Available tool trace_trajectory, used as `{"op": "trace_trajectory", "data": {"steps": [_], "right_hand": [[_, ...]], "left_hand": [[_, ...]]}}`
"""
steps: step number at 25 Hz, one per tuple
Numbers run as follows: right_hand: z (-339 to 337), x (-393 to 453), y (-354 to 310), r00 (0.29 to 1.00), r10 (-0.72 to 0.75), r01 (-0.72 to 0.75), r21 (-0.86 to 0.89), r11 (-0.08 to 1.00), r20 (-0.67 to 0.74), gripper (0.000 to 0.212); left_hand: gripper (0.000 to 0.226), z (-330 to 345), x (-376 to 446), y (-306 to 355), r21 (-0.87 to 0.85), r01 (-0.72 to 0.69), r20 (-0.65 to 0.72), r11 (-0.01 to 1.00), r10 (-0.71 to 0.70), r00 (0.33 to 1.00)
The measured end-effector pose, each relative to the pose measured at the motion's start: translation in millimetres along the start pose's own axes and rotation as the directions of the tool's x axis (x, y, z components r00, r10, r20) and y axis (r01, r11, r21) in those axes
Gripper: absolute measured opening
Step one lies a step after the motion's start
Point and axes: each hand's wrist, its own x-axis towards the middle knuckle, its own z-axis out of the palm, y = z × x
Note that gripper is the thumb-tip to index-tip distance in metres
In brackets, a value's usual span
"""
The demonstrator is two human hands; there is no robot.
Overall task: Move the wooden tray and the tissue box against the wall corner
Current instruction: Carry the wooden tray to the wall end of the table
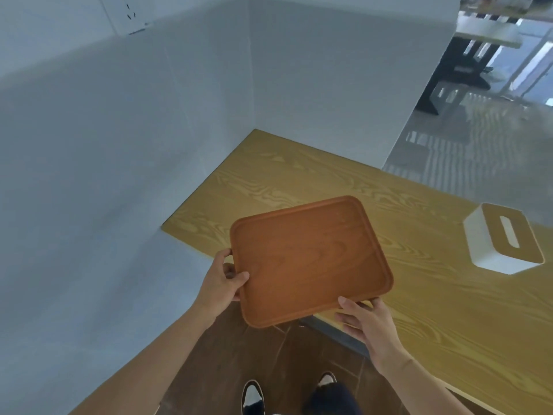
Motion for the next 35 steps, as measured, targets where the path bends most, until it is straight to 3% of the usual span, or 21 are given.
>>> {"op": "trace_trajectory", "data": {"steps": [9,20,35], "right_hand": [[-16.1,74.8,-21.9,0.990,0.074,-0.066,0.075,0.995,-0.120,0.036],[-51.6,186.4,-51.0,0.945,0.238,-0.202,0.176,0.964,-0.223,0.027],[18.1,293.5,-64.9,0.802,0.401,-0.263,0.341,0.903,-0.443,0.016]], "left_hand": [[0.061,40.0,99.0,31.7,0.075,0.024,0.084,0.997,-0.030,0.996],[0.060,116.6,246.9,80.7,0.383,0.040,0.189,0.923,-0.121,0.975],[0.064,157.7,450.0,109.8,0.657,-0.173,0.366,0.734,-0.110,0.924]]}}
